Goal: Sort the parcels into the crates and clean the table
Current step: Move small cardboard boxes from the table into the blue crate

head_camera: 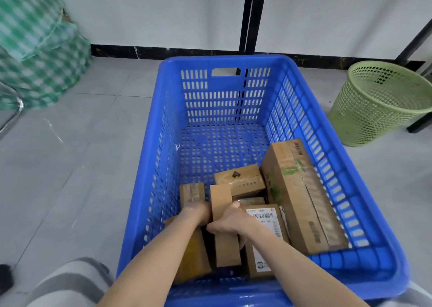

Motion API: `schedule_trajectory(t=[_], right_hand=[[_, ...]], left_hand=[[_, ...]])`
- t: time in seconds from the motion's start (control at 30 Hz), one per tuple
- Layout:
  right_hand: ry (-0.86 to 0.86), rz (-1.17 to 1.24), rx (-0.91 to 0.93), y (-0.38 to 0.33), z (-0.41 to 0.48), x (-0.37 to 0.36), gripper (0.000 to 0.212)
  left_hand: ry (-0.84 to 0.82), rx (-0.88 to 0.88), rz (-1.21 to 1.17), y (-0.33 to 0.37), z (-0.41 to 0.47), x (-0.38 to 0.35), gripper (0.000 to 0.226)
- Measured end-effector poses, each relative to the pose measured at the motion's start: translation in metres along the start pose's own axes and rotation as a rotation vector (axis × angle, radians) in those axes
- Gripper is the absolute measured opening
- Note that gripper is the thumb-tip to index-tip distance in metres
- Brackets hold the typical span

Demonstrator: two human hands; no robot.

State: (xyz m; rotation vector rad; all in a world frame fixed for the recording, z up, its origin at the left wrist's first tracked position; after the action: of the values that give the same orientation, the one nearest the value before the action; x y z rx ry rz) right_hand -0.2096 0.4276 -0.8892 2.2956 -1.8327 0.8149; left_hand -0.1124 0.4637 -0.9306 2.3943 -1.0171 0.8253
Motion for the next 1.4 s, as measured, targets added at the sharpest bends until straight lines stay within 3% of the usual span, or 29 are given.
schedule_trajectory(t=[0.13, 0.2, 0.27, 0.47, 0.53, 0.63, 0.67, 0.8, 1.03, 1.13, 1.27, 1.4], right_hand=[[-0.013, -0.036, -0.020, 0.001, 0.003, -0.004, 0.114], [-0.055, -0.004, -0.036, 0.002, 0.004, -0.006, 0.111], [-0.108, 0.069, -0.048, 0.003, 0.000, -0.006, 0.106], [-0.154, 0.009, -0.133, 0.008, 0.007, -0.021, 0.097], [-0.185, -0.006, -0.157, 0.008, 0.009, -0.023, 0.087], [-0.325, 0.047, -0.160, 0.011, 0.005, -0.025, 0.073], [-0.373, 0.078, -0.174, 0.013, 0.004, -0.026, 0.070], [-0.318, 0.103, -0.140, 0.012, 0.007, -0.020, 0.055], [-0.025, -0.235, 0.079, -0.002, 0.004, 0.004, 0.033], [-0.003, -0.224, 0.103, -0.001, 0.007, 0.009, 0.027], [0.011, -0.228, 0.076, 0.001, 0.006, 0.012, 0.040], [0.198, -0.310, 0.151, -0.009, 0.005, 0.025, 0.057]], left_hand=[[0.365, 0.120, -0.793, -0.021, 0.002, 0.028, 0.030], [0.346, 0.093, -1.095, -0.018, 0.006, 0.035, 0.033], [0.210, 0.087, -1.267, -0.006, 0.007, 0.036, 0.040], [0.067, 0.046, -1.006, 0.005, 0.012, 0.031, 0.054], [0.167, 0.026, -0.910, 0.004, 0.007, 0.035, 0.059], [0.468, 0.017, -0.573, -0.002, -0.006, 0.057, 0.062], [0.491, -0.015, -0.497, -0.001, -0.006, 0.060, 0.062], [0.152, -0.110, -0.216, 0.006, 0.008, 0.033, 0.069], [-0.080, -0.072, -0.183, 0.007, 0.018, 0.017, 0.072], [-0.218, -0.131, -0.132, 0.005, 0.018, 0.016, 0.081], [-0.109, -0.213, -0.284, 0.014, 0.019, 0.016, 0.061], [-0.048, -0.229, -0.485, 0.016, 0.016, 0.019, 0.052]])
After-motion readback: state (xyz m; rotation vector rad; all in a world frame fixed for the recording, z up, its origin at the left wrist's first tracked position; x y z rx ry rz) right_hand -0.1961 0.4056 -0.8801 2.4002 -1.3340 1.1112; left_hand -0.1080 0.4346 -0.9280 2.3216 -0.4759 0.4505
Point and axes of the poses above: each hand's wrist, its own z-axis towards the middle knuckle, its own x-axis out of the back of the hand, y = z × x, the point moved 7 cm from there along z, towards the middle knuckle, and after that the axes turned 6 degrees about -z, right-handed, at the moved point
